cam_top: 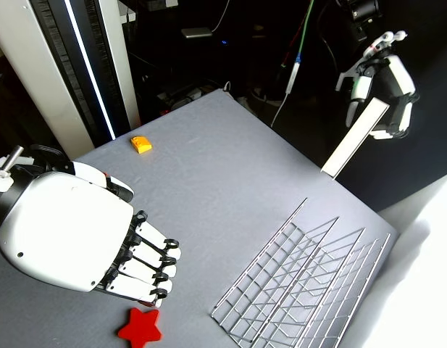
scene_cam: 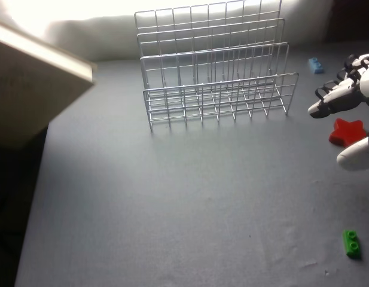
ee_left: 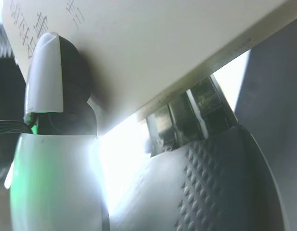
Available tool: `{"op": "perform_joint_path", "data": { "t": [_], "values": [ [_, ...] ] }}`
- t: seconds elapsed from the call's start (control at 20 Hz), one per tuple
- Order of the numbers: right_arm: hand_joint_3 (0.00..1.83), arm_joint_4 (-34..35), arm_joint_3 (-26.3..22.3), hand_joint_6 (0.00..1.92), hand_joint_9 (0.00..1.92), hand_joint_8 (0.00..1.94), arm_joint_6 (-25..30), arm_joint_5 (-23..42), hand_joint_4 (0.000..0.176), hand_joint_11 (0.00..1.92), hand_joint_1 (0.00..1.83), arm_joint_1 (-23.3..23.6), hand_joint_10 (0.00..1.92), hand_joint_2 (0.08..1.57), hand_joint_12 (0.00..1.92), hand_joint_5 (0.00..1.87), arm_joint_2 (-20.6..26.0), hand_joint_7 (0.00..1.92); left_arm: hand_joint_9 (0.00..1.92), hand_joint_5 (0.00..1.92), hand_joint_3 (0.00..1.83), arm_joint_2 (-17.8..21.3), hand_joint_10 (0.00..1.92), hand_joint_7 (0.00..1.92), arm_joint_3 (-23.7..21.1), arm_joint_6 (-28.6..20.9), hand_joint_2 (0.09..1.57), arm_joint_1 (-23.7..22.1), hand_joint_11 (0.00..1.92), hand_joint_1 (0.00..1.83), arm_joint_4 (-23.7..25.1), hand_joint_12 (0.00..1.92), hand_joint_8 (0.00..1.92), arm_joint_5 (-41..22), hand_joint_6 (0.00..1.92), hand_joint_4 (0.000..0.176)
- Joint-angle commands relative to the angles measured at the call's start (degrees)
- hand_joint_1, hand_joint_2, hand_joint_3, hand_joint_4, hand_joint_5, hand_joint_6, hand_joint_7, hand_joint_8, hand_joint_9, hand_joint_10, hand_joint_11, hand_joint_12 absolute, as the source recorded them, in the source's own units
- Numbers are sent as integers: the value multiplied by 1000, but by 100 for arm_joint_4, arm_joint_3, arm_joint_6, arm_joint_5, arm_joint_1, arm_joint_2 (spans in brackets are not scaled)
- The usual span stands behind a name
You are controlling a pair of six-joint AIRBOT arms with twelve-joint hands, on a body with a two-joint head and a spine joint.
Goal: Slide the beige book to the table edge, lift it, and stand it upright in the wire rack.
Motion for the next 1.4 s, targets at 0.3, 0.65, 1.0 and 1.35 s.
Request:
{"op": "perform_joint_path", "data": {
  "t": [0.3, 0.65, 1.0, 1.35],
  "values": [
    [0, -12, -4, 2, 286, 2, 30, -492, 0, 0, 243, 14, 1, 1111, 831, 280, 38, 292, 710, 684, 0, 124, 1396, 600, 107, -675, 1221, -468, 691, 1476, -738, 1638, 1315, -1867, 1337, 0],
    [2, -12, -3, 1, 287, 0, 28, -504, 0, 0, 266, 18, 0, 1114, 785, 294, 32, 295, 687, 688, 1, 156, 1434, 588, 156, -2426, 1226, -670, 690, 1474, -1180, 1653, 1328, -2308, 1329, 0],
    [1, -12, -5, 2, 288, 3, 14, -504, 0, 0, 279, 15, 0, 1126, 810, 291, 32, 299, 691, 696, 0, -106, 1419, 594, 244, -2905, 1226, -2131, 682, 1473, -420, 1674, 1327, -2025, 1316, 0],
    [2, -12, -2, 0, 285, 0, -29, -515, 0, 0, 257, -2, 0, 1128, 796, 294, 39, 296, 658, 670, 0, -222, 1461, 533, -502, -2744, 1245, -2306, 658, 1469, -344, 1713, 1395, -1850, 1338, 0]
  ]
}}
